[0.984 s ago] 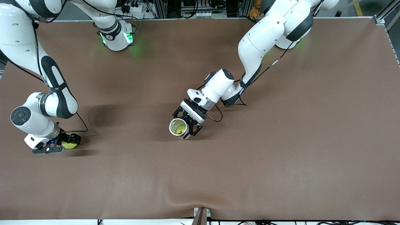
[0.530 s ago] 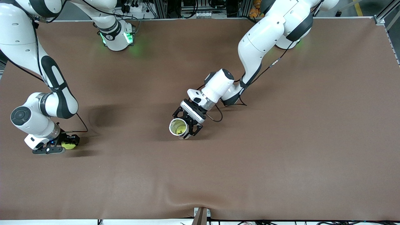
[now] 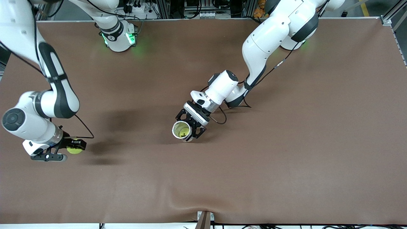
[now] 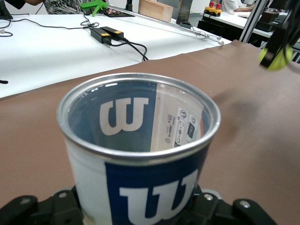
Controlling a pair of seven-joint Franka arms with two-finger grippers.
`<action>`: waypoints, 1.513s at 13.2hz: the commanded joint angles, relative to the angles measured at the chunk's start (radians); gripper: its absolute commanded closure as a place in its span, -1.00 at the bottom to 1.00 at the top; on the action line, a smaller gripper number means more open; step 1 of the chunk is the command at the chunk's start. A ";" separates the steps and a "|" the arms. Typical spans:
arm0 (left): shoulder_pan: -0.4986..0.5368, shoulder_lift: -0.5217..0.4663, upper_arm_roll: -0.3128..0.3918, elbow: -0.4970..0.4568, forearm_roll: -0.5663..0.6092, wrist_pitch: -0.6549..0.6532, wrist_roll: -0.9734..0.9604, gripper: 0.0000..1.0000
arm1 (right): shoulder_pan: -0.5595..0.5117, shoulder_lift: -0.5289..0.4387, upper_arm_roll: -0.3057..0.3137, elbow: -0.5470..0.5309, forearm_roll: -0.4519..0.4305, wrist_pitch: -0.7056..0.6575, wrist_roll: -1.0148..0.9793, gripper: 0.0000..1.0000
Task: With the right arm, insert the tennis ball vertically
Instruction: 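Lift the second ball with the right gripper toward the can, then open the right gripper above the can to drop the second ball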
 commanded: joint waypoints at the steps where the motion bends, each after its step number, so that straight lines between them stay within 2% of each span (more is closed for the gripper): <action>1: -0.019 0.020 0.011 0.029 -0.023 -0.005 -0.006 -0.56 | -0.008 -0.059 0.125 0.101 -0.014 -0.236 0.188 1.00; 2: -0.019 0.020 0.011 0.029 -0.023 -0.005 -0.006 -0.56 | 0.003 -0.056 0.165 0.142 -0.016 -0.290 0.271 1.00; 4: -0.019 0.021 0.011 0.027 -0.023 -0.005 -0.006 -0.56 | 0.076 -0.056 0.192 0.189 -0.016 -0.343 0.420 1.00; 10: -0.019 0.020 0.013 0.029 -0.023 -0.005 -0.006 -0.57 | 0.309 -0.033 0.192 0.244 -0.022 -0.360 0.806 1.00; 15: -0.019 0.020 0.013 0.032 -0.023 -0.005 -0.006 -0.57 | 0.469 0.082 0.189 0.364 -0.030 -0.291 1.106 1.00; 20: -0.019 0.020 0.013 0.032 -0.023 -0.005 -0.006 -0.57 | 0.518 0.131 0.184 0.423 -0.033 -0.237 1.128 1.00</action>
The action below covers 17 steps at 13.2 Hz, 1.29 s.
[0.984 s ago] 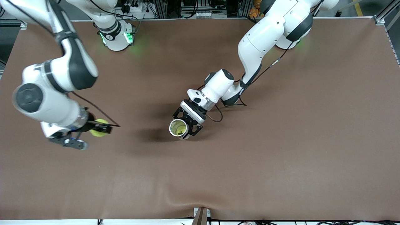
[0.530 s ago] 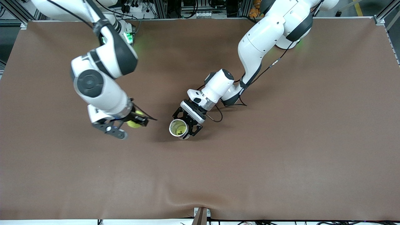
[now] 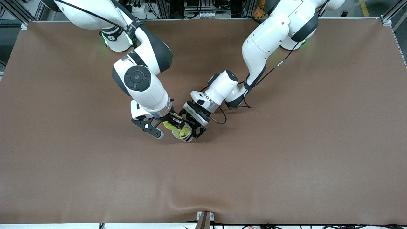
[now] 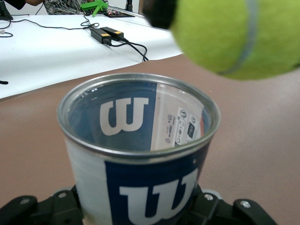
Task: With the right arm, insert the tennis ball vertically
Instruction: 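Open the right gripper above the can to drop the second ball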
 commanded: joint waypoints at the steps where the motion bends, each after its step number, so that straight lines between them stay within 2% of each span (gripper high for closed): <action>1: -0.017 0.018 0.010 0.028 -0.023 -0.005 -0.006 -0.57 | 0.032 0.064 -0.008 0.098 -0.024 0.006 0.023 1.00; 5: -0.017 0.018 0.010 0.028 -0.023 -0.005 -0.006 -0.57 | 0.079 0.079 -0.051 0.102 -0.024 0.041 0.048 1.00; 10: -0.017 0.018 0.010 0.028 -0.023 -0.005 -0.006 -0.57 | 0.081 0.084 -0.054 0.092 -0.027 0.039 0.045 1.00; 11: -0.017 0.018 0.010 0.028 -0.023 -0.005 -0.006 -0.57 | 0.079 0.085 -0.054 0.092 -0.036 0.039 0.045 0.95; 12: -0.017 0.018 0.010 0.028 -0.023 -0.005 -0.006 -0.58 | 0.079 0.085 -0.056 0.091 -0.040 0.039 0.045 0.30; 13: -0.017 0.018 0.010 0.028 -0.023 -0.005 -0.006 -0.57 | 0.081 0.085 -0.057 0.091 -0.040 0.039 0.046 -0.79; 14: -0.017 0.019 0.010 0.028 -0.023 -0.005 -0.006 -0.57 | 0.082 0.085 -0.057 0.091 -0.042 0.039 0.050 -1.00; 17: -0.017 0.018 0.010 0.028 -0.023 -0.005 -0.006 -0.59 | 0.082 0.084 -0.057 0.091 -0.044 0.039 0.051 -1.00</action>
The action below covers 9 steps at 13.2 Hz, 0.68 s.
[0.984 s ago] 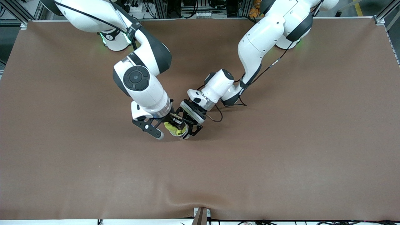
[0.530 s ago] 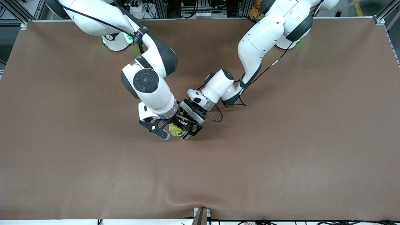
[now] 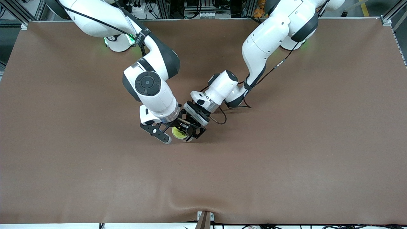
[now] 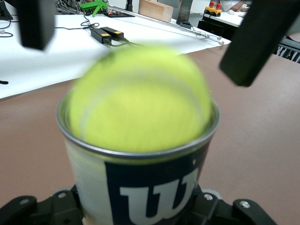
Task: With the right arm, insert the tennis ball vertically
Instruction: 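Open the right gripper above the can to drop the second ball, then withdraw the right gripper while the left gripper lowers the can onto the table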
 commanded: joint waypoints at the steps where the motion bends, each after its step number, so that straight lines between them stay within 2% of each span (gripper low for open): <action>1: -0.017 0.019 0.009 0.028 -0.023 -0.005 -0.006 -0.59 | 0.014 0.015 -0.004 0.030 -0.033 -0.010 0.023 -1.00; 5: -0.017 0.018 0.009 0.028 -0.023 -0.005 -0.006 -0.62 | -0.006 0.001 -0.004 0.036 -0.030 -0.039 0.011 -1.00; 7: -0.017 0.017 0.009 0.028 -0.023 -0.007 -0.006 -0.66 | -0.078 -0.005 0.008 0.040 -0.024 -0.123 -0.020 -1.00; 9: -0.018 0.014 0.009 0.026 -0.023 -0.007 -0.006 -0.69 | -0.130 -0.059 0.005 0.041 -0.011 -0.188 -0.144 -1.00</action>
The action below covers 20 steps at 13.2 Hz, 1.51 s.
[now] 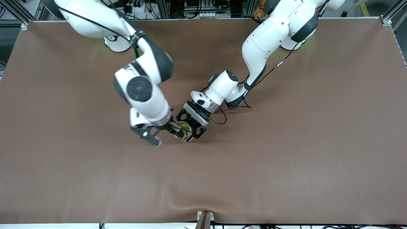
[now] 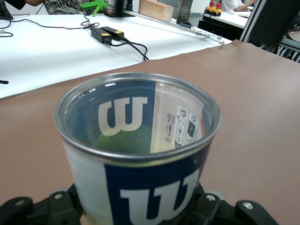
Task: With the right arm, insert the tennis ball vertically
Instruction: 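Withdraw the right gripper while the left gripper lowers the can onto the table, then open the left gripper to release the upright can and draw back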
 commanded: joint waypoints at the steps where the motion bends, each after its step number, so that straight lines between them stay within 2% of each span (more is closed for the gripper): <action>1: -0.018 0.012 0.007 0.026 -0.023 -0.006 -0.006 -0.77 | -0.098 -0.057 0.020 0.003 0.000 -0.122 -0.152 -1.00; 2: -0.016 0.007 0.007 0.024 -0.023 -0.006 -0.006 -0.99 | -0.132 -0.073 0.021 0.004 0.009 -0.160 -0.218 -1.00; 5: -0.018 0.001 0.009 0.016 -0.026 -0.006 -0.003 -1.00 | -0.276 -0.137 0.020 0.003 0.081 -0.216 -0.438 -1.00; 8: -0.021 -0.009 0.007 -0.022 -0.027 -0.008 -0.004 -1.00 | -0.402 -0.177 0.020 0.004 0.086 -0.249 -0.607 -1.00; 12: -0.055 -0.040 0.009 -0.091 -0.121 -0.008 -0.001 -1.00 | -0.546 -0.228 0.021 0.022 0.083 -0.337 -0.851 -1.00; 15: -0.051 -0.065 0.028 -0.149 -0.119 -0.011 0.005 -1.00 | -0.562 -0.226 0.020 0.111 0.080 -0.435 -0.896 -1.00; 20: -0.041 -0.112 0.038 -0.223 -0.118 -0.030 0.011 -1.00 | -0.545 -0.226 0.024 0.125 0.081 -0.448 -0.895 -1.00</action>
